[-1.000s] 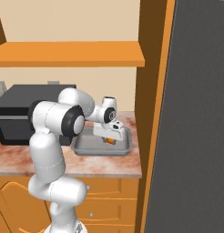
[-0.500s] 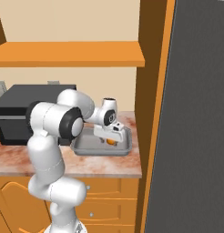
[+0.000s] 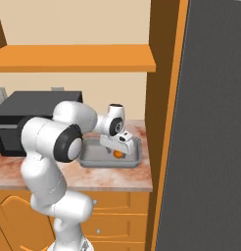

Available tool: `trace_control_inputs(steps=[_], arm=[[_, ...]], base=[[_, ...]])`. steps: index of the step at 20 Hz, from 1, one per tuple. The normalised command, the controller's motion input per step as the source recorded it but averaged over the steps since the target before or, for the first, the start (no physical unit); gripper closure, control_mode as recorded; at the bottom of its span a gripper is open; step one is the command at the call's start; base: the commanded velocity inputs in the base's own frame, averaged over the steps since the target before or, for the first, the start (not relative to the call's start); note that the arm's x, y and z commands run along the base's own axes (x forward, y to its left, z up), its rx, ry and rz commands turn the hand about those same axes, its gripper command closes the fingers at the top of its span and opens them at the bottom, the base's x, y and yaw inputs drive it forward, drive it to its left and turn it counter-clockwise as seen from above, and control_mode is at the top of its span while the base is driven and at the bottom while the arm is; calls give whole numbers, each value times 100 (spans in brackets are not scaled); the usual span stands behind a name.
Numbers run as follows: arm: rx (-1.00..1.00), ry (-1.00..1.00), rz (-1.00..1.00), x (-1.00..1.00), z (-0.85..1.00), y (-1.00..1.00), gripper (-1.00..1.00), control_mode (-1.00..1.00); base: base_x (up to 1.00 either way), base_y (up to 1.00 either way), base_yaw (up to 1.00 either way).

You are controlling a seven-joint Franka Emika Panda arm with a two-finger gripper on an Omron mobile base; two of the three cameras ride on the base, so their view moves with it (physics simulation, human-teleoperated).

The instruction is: Pick the mango and tangerine from the fridge and place them inside the tupperware on the counter.

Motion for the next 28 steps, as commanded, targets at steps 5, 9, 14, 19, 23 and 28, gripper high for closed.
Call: trace_control_inputs(steps=[5, 9, 14, 19, 23, 28], arm=[[-22, -11, -12, -29, 58, 1, -100, -100], [-19, -15, -5, -50, 60, 7, -100, -100], [-1, -1, 0, -77, 65, 8, -100, -100], [0, 0, 3, -85, 78, 0, -100, -100], [0, 0, 15, -90, 68, 4, -100, -100], [0, 0, 27, -93, 53, 22, -100, -100]], base=[[0, 0, 0], [0, 0, 0], [0, 0, 0], [0, 0, 0], [0, 0, 0], [0, 0, 0]])
